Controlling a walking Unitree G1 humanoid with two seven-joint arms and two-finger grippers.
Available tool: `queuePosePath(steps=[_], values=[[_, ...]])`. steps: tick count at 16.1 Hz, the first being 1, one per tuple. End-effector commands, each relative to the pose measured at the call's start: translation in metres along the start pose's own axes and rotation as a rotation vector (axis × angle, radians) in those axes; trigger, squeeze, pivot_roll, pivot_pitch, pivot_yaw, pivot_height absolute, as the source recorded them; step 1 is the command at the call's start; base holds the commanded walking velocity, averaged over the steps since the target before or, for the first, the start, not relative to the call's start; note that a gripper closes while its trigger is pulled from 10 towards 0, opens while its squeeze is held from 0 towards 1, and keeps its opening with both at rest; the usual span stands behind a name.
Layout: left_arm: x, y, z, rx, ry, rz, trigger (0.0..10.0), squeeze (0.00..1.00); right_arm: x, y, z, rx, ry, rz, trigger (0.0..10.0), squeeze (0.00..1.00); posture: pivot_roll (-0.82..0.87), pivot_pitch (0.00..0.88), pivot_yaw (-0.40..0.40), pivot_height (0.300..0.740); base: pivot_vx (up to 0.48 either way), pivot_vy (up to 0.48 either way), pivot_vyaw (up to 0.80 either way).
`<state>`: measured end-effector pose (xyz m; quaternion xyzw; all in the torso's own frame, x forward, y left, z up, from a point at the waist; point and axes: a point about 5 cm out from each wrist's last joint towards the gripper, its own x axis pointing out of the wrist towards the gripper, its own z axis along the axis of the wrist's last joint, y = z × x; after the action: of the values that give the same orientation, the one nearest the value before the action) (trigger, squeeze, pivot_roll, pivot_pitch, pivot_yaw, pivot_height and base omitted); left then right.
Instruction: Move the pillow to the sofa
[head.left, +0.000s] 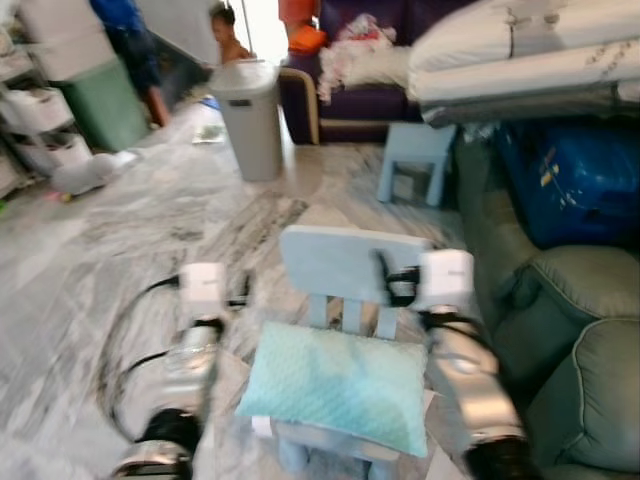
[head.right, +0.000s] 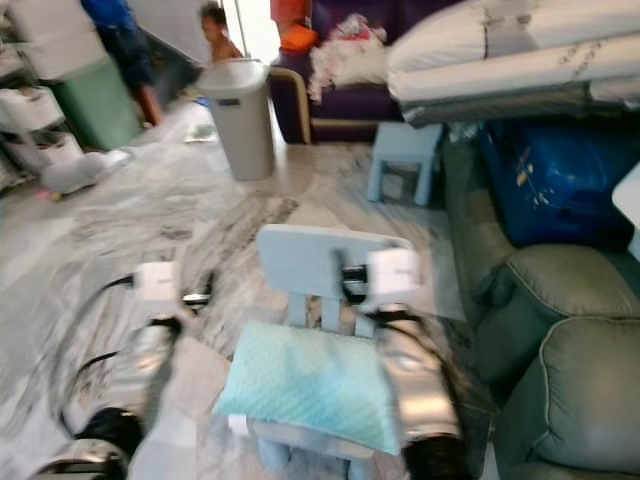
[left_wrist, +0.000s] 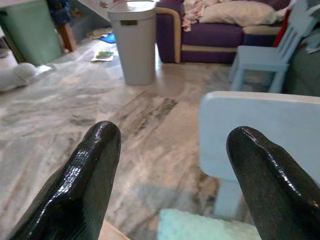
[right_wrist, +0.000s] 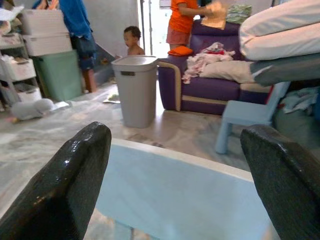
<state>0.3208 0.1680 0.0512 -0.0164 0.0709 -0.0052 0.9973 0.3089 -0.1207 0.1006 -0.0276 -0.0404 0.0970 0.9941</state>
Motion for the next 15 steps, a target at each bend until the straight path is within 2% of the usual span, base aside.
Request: queuePosePath(steps=[1,2,9,15], values=[[0.0012,-0.0077,-0.0002,-0.006,0.007,-0.013,10.0,0.00,0.0012,-0.0094,0.0055,-0.016,-0.022,-0.026,10.0,0.00,-0.14,0.000,0.083,0.740,0.000,0.000,0.00],[0.0015,-0.0075,0.0000,-0.018,0.009,-0.007,10.0,0.00,0.0043,-0.0084,0.0060,0.003,-0.018,-0.024,10.0,0.00,-0.14,0.000,0.083,0.740,0.000,0.000,0.00],[0.0004,-0.0068,-0.0016,-0.019,0.018,-0.007,10.0,0.00,0.0048,-0.0049,0.0036,0.007,-0.011,-0.015,10.0,0.00,-0.12,0.000,0.081,0.740,0.000,0.000,-0.80],[0.0011,-0.0029,-0.0046,-0.032,0.052,0.041,10.0,0.00,0.0027,-0.0045,0.0018,0.011,-0.005,-0.020,10.0,0.00,-0.12,0.006,0.086,0.740,0.000,0.000,0.00]])
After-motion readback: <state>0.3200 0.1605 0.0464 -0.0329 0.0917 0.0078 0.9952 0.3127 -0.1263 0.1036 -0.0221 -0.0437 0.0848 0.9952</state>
